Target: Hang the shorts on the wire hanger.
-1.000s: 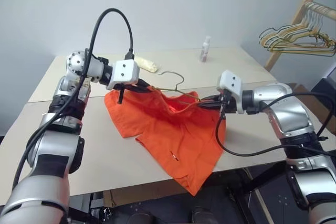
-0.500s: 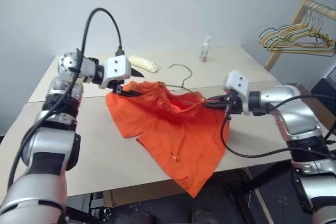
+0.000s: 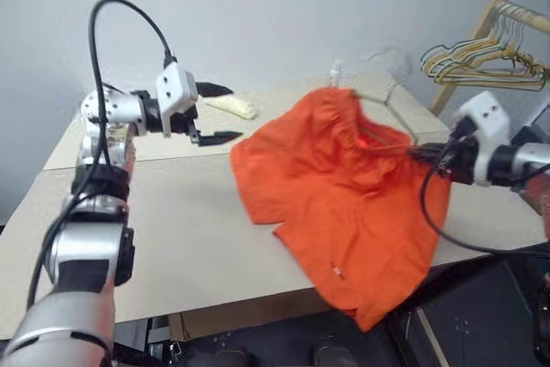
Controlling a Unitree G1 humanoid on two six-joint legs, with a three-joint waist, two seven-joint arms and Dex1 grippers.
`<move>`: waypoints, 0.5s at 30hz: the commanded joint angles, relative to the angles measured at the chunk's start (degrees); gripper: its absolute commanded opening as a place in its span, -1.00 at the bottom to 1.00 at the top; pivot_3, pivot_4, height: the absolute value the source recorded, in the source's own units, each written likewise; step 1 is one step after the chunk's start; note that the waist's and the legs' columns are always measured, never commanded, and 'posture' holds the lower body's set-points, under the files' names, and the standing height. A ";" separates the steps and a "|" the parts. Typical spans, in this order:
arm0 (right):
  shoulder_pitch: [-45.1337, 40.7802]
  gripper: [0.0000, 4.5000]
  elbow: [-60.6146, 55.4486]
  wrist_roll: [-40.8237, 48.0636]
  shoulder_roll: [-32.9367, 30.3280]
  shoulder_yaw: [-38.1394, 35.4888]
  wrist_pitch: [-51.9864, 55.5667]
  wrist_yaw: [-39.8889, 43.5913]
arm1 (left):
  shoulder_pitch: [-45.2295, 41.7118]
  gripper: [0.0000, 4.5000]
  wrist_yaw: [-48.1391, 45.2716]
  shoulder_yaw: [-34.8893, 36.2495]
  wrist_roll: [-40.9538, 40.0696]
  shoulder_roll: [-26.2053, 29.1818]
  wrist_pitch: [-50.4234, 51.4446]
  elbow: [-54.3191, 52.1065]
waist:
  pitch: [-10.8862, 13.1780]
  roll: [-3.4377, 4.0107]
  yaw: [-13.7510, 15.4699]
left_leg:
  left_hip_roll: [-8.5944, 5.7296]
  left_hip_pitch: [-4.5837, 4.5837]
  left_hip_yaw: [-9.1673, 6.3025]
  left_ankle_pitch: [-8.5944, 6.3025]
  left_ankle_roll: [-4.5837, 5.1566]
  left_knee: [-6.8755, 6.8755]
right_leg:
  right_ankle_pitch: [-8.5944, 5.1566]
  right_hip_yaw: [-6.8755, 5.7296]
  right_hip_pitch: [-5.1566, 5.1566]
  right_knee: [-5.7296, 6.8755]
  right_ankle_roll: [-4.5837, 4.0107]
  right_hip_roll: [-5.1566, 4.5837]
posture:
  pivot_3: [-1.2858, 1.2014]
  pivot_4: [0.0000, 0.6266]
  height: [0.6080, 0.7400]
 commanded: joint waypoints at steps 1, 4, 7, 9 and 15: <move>-0.98 -0.96 -2.34 -0.48 1.06 -7.64 8.23 -8.28 | 3.83 1.00 0.44 1.94 -5.77 -0.70 6.44 -11.85 | -0.01 0.01 -0.35 | 0.01 0.00 0.00 0.00 0.00 -0.06 | 0.00 0.01 -0.01 0.00 0.00 0.00 | -0.04 -1.00 1.00; -1.08 -0.96 -3.83 -2.99 1.40 -10.81 15.05 -15.17 | 8.58 1.00 2.97 3.51 -10.14 -1.75 11.96 -20.09 | -0.03 0.05 -0.47 | 0.00 0.00 0.01 0.00 -0.01 -0.09 | 0.00 0.07 -0.03 0.01 0.00 -0.08 | -0.05 -1.00 1.00; -1.43 -0.96 -5.86 -3.90 2.80 -16.15 20.20 -19.31 | 12.29 1.00 5.94 5.25 -14.83 -3.17 17.06 -27.55 | -0.04 0.10 -0.64 | -0.01 -0.01 0.01 0.00 -0.01 -0.12 | 0.00 0.09 -0.09 -0.01 0.00 -0.19 | -0.05 -1.00 1.00; -2.45 -0.96 -4.92 -6.28 3.19 -17.87 22.11 -23.25 | 13.65 1.00 9.50 5.80 -16.84 -4.91 19.79 -31.83 | -0.06 0.12 -0.63 | -0.04 -0.01 0.01 0.00 -0.02 -0.12 | 0.00 0.09 -0.10 -0.06 0.00 -0.23 | -0.06 -1.00 1.00; -9.10 -0.96 2.56 -13.60 5.54 -20.86 19.05 -35.94 | 14.82 1.00 18.89 4.30 -16.63 -9.36 24.21 -39.19 | -0.35 0.58 -1.01 | -0.29 0.12 0.07 -0.04 0.05 -0.11 | 0.01 0.12 0.05 -0.13 0.02 -0.46 | -0.06 -1.00 1.00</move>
